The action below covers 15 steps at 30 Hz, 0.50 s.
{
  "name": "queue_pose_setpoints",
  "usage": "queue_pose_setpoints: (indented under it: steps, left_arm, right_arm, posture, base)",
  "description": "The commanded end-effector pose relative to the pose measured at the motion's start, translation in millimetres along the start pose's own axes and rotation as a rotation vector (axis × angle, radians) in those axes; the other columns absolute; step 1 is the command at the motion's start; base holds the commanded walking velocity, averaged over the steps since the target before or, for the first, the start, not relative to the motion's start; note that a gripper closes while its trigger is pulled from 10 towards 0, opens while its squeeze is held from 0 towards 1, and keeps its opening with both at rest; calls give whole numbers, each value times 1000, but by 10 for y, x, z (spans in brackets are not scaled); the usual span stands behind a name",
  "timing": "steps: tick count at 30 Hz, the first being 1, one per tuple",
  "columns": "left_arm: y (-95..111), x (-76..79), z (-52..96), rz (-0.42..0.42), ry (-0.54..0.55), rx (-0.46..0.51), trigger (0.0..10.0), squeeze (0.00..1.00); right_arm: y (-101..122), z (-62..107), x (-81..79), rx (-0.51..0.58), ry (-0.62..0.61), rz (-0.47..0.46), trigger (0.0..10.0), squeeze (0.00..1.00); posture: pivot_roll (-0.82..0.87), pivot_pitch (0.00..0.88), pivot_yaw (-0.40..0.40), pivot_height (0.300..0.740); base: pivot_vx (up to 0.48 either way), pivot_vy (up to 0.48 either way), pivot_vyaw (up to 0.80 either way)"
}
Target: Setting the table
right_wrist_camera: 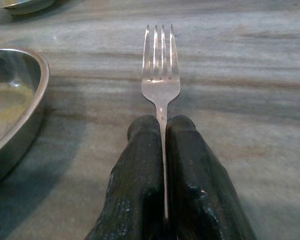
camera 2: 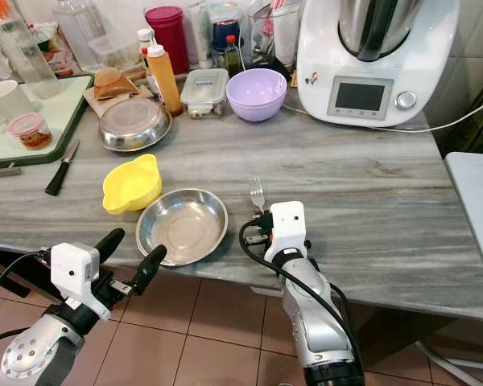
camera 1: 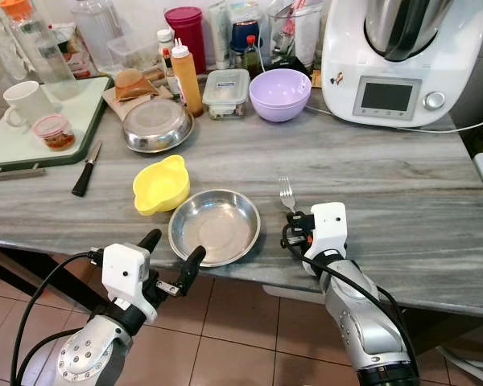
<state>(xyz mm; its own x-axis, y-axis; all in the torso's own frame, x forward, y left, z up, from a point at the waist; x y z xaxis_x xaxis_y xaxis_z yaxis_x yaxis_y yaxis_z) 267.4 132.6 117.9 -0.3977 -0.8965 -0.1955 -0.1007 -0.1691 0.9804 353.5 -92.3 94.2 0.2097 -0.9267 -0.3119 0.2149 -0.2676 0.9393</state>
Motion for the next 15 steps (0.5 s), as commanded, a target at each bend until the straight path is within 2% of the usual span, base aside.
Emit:
queue_pose_setpoints:
  steps: [1, 9, 15]
  left_arm:
    - [-16, 2, 6, 2, -12, -10, 10000, 0]
    - [43, 1, -62, 0, -23, 0, 10000, 0]
    - [72, 14, -81, 4, -29, 1, 10000, 0]
  right_arm:
    - [-18, 47, -11, 3, 13, 3, 10000, 0]
    - [-12, 114, 23, 48, -2, 8, 10000, 0]
    - [-78, 133, 19, 44, -17, -9, 10000, 0]
  posture:
    - [-72, 113, 108, 740]
    - [-79, 122, 140, 740]
    - [-86, 125, 166, 740]
  base:
    - [0, 0, 0]
    - [0, 0, 0]
    - [0, 0, 0]
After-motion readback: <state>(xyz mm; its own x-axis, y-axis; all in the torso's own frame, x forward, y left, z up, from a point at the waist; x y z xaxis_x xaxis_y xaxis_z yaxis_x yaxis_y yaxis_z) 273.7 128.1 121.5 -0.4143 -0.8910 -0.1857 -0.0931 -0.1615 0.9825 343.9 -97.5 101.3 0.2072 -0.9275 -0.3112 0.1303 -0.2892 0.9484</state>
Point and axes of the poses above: a point about 5 cm out from each wrist's last joint towards the gripper, its own z axis pointing back from the gripper into the wrist, its own y axis along the axis of the wrist's last joint, x = y × z, the point moved 6 cm from there along -z, pointing out of the wrist towards the gripper, and after that the axes turned 15 degrees about -z, right-handed, at the moved point
